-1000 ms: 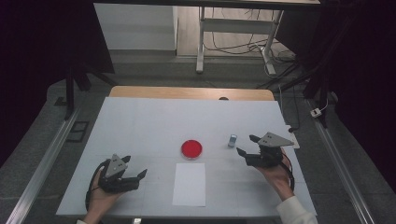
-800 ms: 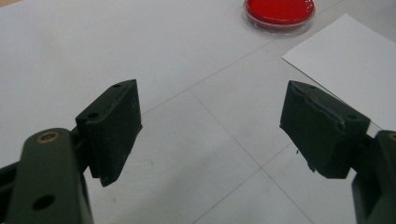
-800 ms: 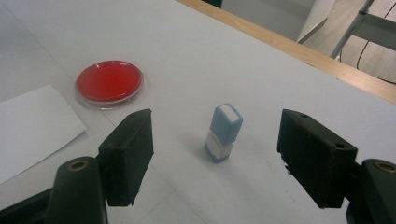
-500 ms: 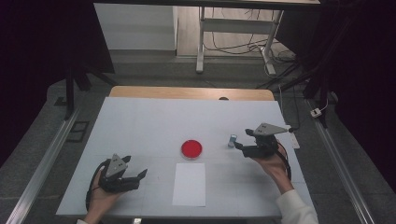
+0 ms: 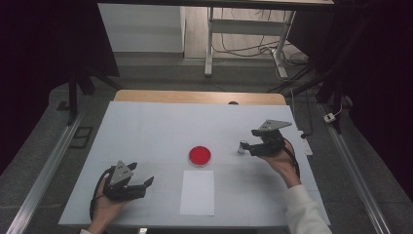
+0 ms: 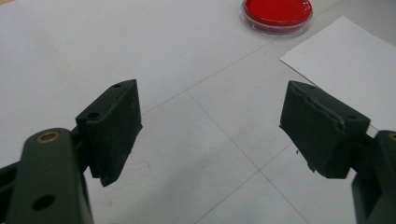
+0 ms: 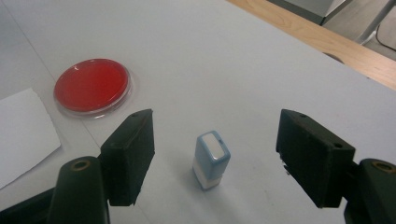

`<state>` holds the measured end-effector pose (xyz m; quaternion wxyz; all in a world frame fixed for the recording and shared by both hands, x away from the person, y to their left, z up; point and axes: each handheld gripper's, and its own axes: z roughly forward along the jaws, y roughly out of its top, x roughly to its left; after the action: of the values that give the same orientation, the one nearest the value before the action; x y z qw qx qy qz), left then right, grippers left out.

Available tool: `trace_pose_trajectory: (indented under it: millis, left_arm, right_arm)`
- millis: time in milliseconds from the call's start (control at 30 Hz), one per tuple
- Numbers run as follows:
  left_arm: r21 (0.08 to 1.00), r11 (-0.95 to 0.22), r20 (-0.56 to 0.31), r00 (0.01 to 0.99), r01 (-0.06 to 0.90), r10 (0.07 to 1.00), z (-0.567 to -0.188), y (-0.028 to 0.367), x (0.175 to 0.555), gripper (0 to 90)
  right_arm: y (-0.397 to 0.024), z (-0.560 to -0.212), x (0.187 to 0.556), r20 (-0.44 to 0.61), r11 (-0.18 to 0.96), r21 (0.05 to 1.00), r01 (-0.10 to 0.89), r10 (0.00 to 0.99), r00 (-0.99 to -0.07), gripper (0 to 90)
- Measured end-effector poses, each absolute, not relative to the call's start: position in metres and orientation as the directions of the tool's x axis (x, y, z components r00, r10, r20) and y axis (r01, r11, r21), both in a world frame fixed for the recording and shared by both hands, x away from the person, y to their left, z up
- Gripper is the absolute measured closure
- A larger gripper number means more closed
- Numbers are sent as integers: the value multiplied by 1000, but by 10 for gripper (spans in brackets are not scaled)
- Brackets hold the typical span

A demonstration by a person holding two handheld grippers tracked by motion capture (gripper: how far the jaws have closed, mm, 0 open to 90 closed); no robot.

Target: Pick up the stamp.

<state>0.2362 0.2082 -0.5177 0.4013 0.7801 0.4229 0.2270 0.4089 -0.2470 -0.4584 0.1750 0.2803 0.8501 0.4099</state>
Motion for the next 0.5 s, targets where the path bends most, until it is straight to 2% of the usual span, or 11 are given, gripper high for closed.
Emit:
trace_pose_trajectory:
  millis: [100,500]
  left_arm:
    - [819,-318,14,537,477,843,-518,209,236,206]
    - [818,-316,12,536,480,844,-519,209,234,207]
  right_arm:
    - [-247,-462,412,-45,484,809,333,616,-786,295]
    - [-237,-477,423,-50,537,772,340,585,-810,371]
